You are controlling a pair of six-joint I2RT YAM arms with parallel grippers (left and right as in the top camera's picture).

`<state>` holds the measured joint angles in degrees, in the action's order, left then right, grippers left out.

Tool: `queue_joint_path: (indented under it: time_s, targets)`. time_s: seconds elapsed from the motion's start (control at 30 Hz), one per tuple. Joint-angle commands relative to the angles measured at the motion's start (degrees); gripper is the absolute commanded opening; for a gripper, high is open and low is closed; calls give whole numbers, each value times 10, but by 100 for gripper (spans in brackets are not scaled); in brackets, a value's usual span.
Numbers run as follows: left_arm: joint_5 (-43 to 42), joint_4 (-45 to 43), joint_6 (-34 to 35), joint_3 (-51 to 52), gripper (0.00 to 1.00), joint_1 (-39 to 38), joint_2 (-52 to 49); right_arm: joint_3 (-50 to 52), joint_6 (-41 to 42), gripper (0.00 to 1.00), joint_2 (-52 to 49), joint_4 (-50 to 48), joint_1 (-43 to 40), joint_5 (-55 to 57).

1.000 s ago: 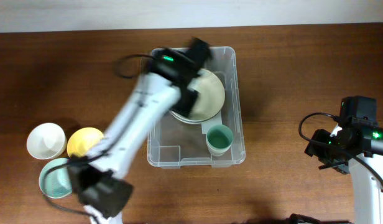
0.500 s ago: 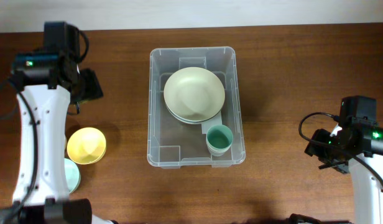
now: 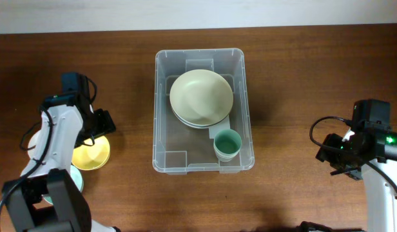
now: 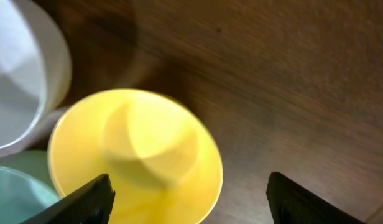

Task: Pack container
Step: 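Move the left gripper to the yellow bowl and grasp its rim, then carry the yellow bowl into the container and release it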

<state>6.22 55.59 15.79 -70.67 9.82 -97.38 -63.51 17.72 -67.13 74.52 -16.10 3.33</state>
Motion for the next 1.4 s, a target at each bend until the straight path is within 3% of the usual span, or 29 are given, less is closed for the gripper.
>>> queue_joint_path:
  time_s: [0.0,0.47,0.57,0.63,0.73,0.77,1.07,1.37]
  targets:
    - [-13,-15,-17,17,80,0,-10,2,-4,62,0,0,-2,-1]
    - [-15,-42,-18,28,77,0,-94,2,-4,63,0,0,-2,-1]
    - [-15,-42,-17,28,58,0,-94,2,-4,62,0,0,-2,-1]
    - [-15,-42,-17,28,32,0,-94,2,-4,62,0,0,-2,-1]
    - [-16,-42,-17,28,5,0,-94,2,-4,62,0,0,-2,-1]
    - [-16,-42,-17,26,1,0,-94,2,-4,62,0,0,-2,-1]
    - [-80,-5,-57,-62,0,-28,-83,2,-4,62,0,0,-2,-1]
    - [-79,113,-95,-231,1,-158,-35,2,-4,63,0,2,-2,-1]
